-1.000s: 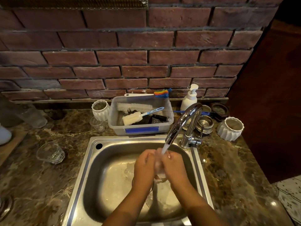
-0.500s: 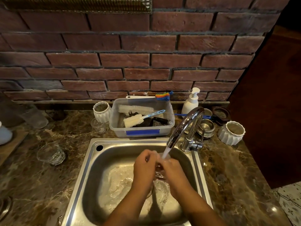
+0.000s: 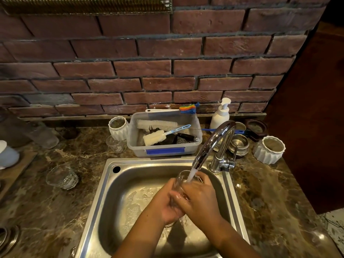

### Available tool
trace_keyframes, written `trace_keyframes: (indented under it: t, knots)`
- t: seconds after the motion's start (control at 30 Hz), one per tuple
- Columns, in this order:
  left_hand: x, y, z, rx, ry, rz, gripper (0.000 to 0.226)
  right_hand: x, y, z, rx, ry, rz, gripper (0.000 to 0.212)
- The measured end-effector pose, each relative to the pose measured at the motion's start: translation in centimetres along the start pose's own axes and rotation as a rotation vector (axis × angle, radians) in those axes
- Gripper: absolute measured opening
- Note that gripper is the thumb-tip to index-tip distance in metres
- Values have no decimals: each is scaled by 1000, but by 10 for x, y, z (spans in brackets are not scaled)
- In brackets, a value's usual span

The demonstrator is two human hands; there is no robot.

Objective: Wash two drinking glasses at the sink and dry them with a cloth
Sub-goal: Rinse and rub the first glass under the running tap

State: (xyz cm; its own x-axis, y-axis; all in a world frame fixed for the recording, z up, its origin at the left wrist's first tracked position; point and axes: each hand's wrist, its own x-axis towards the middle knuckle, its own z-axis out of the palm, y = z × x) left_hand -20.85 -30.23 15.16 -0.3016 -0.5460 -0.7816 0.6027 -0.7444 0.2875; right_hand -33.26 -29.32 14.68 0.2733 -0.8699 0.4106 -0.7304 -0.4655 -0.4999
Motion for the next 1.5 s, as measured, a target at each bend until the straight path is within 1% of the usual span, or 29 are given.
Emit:
trace_keyframes:
  t: [0.03,0.07,0.13,0.17,0.23,0.3,0.33,0.37,0.4,0.47,0.5,0.57,0.67,0.7,0.77,0.83,0.9,0.93,1.0,1.07,1.1,1.17,1.23,1.27,1.3,1.33,1.37,1.43,1.5]
  knots:
    - [1,0,1,6,0,22,19,-1,1,0,54,-26,38,29]
    - [2,-1,2,43,33,67,16,-2,-1,-1,124,-57,138,32]
    - [6,-3,6,181,164,225,18,-2,-3,0,324,-144,393,39]
    - [8,-4,8,274,219,347,21,-1,-6,0,430,-157,496,39]
    - [8,-6,8,522,264,650,22,4,-13,-2,681,-122,728,32]
    - [9,-7,4,817,309,933,21,9,-17,-5,1081,-88,1034,27]
    - [8,-8,3,944,325,1033,18,10,-17,-6,1238,-82,1144,29]
    - [8,-8,1,1019,328,1099,16,10,-16,-6,1303,-88,1196,33]
    - [8,-9,0,1035,318,1124,15,10,-15,-5,1287,-102,1194,36]
    - [8,-11,-1,914,265,1042,18,12,-14,-2,1089,-103,1110,37]
    - [8,-12,-1,812,245,957,19,13,-15,-2,956,-88,1027,39]
    - [7,-13,3,587,257,719,21,11,-17,-2,754,-83,802,38]
    - [1,-9,6,197,200,368,28,3,-15,-1,532,-178,453,23]
    - [-2,-6,4,79,159,268,29,1,-13,-1,424,-209,363,23]
    - [-8,0,-2,-43,84,122,30,-1,-6,-4,272,-253,222,34]
    - [-9,5,-6,-33,48,64,29,-1,-1,-7,297,-318,187,35]
    - [-6,6,-4,28,82,116,30,-2,1,-5,429,-339,238,25]
    - [-3,4,-2,84,139,203,29,-3,1,-2,532,-301,302,20]
    - [3,-2,4,267,273,443,24,-1,-1,5,705,-184,521,16]
    - [6,-10,8,504,328,711,20,4,-6,10,831,-107,771,19]
    - [6,-13,9,618,345,841,23,7,-8,11,913,-85,883,20]
    - [6,-16,6,891,394,1076,22,14,-6,8,1127,-52,1078,20]
    - [6,-15,3,1117,399,1228,14,18,-4,1,1348,-55,1188,23]
    - [8,-14,2,1140,377,1253,13,18,-3,-1,1375,-72,1182,25]
    - [8,-12,2,1090,352,1227,13,18,-3,-1,1334,-81,1148,25]
    - [8,-10,2,989,335,1149,15,19,-4,0,1237,-75,1092,25]
    - [8,-8,4,867,320,1025,17,20,-5,0,1098,-65,1014,26]
    - [8,-5,9,617,282,729,19,19,-9,-1,807,-54,774,27]
    - [4,-2,11,360,221,458,21,14,-8,1,595,-109,548,26]
